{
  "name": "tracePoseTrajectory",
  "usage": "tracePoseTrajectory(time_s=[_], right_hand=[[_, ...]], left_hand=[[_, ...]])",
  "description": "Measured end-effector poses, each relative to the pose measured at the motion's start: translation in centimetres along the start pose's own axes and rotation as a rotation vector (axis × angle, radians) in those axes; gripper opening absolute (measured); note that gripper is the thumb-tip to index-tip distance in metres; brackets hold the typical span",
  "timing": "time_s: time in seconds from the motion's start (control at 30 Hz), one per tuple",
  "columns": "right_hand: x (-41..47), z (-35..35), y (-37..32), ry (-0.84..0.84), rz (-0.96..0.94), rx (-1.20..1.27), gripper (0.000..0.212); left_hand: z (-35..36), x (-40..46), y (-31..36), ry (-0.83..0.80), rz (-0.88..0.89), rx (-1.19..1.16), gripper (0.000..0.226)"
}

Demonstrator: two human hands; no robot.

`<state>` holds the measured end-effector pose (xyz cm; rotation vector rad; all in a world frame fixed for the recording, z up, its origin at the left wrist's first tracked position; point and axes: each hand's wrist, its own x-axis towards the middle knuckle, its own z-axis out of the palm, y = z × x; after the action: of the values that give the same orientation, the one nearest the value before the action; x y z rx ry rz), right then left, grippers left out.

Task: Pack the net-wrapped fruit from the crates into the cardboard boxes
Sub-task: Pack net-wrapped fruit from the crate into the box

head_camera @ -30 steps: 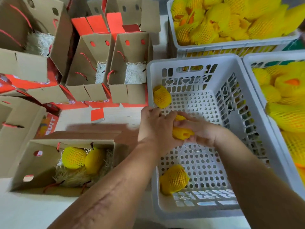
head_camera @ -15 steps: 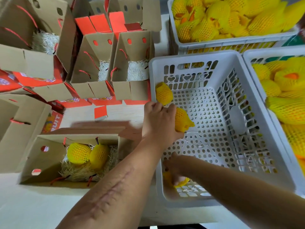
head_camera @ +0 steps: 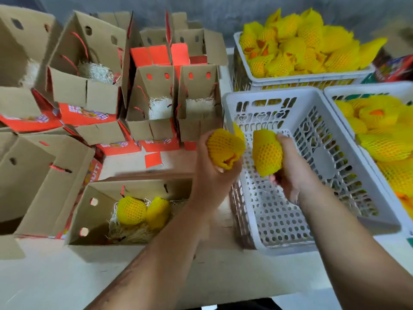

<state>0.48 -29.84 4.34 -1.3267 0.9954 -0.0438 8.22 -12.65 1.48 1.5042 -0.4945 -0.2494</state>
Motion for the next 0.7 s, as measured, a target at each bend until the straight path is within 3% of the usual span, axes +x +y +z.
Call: tracePoseTrajectory(time_s=[0.07,0.17,0.27,0.33,0.4,0.5,0.6,0.7], right_hand=[[-2.1,3.2,-0.6,0.04,-0.069,0.024,0.082],[-5.7,9.3,-0.3,-0.112,-0.194,0.072,0.071],[-8.3,15.2,1.3,-0.475,-0.21,0.319,0.05],[-9.4,18.2,2.5,-0.696,-0.145,0.508,0.051],[-9.5,21.0,3.9,-0.613,-0.106,0.455,0.058],[-8.7,23.9,6.1,-0.254,-0.124,-0.025,0.049],[-6.9,24.6,8.3,-0.09,-0.06,-0.42,0.046],[-4.6,24.3,9.9,-0.048,0.048,-0.779,0.076]], left_hand=[[-2.5,-1.2,0.7,-0.019,-0.038,-0.058,0.078],[-7.6,-3.1,1.7,-0.073,-0.074,-0.14,0.078],[-14.6,-4.3,3.0,-0.055,-0.204,-0.369,0.071],[-18.7,-4.8,3.3,0.031,-0.278,-0.413,0.056],[-21.2,-5.3,2.9,0.175,-0.289,-0.2,0.033],[-24.0,-5.8,1.0,0.27,-0.318,0.168,0.018],[-26.7,-6.0,-1.2,0.035,-0.408,0.485,0.028],[-27.8,-6.3,-2.8,-0.246,-0.454,0.844,0.039]])
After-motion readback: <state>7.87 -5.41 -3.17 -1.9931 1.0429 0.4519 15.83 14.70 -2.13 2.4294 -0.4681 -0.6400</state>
